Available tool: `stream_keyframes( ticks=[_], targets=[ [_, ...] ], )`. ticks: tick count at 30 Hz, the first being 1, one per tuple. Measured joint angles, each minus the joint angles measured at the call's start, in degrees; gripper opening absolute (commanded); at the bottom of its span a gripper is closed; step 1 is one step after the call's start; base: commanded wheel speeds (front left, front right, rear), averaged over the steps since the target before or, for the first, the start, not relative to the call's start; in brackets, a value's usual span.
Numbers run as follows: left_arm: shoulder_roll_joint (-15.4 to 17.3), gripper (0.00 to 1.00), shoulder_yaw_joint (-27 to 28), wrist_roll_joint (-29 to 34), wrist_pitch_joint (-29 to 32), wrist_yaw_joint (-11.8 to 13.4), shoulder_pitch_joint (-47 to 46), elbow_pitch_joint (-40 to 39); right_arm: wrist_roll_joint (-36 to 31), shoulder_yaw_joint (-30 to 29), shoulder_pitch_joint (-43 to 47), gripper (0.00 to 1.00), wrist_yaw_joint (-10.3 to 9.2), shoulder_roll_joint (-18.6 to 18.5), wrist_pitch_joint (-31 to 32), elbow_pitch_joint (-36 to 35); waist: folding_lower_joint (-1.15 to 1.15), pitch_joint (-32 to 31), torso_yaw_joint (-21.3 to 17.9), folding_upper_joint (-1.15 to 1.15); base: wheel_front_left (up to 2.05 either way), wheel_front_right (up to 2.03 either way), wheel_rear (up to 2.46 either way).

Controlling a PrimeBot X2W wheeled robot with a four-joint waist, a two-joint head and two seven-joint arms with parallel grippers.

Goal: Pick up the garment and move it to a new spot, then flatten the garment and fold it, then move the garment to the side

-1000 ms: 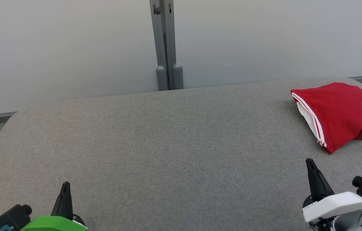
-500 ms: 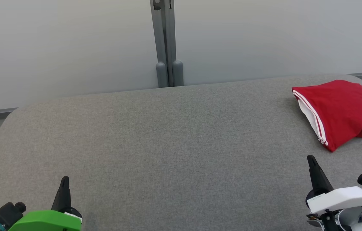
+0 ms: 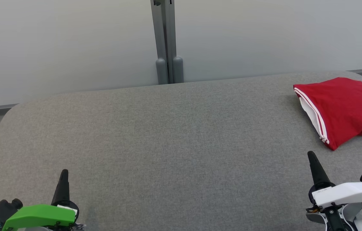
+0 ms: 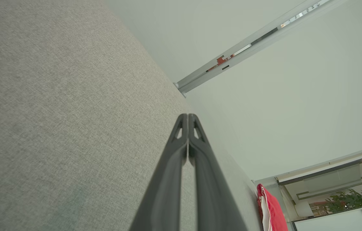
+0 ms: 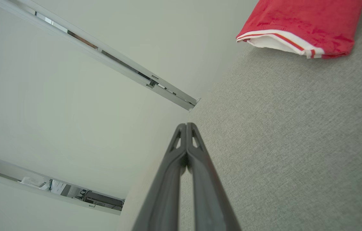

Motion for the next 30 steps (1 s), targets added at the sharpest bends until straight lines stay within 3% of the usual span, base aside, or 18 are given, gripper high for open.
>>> stream_keyframes(
  ticks=[30],
  targets=[
    [-2.0, 0.0, 3.2, -13.8, 3.6, -1.8, -2.6, 0.3, 16.4, -2.0, -2.5, 0.0, -0.01, 1.0, 3.8, 1.1, 0.0, 1.9, 0.2, 0.0, 0.0, 0.0, 0.0]
  ],
)
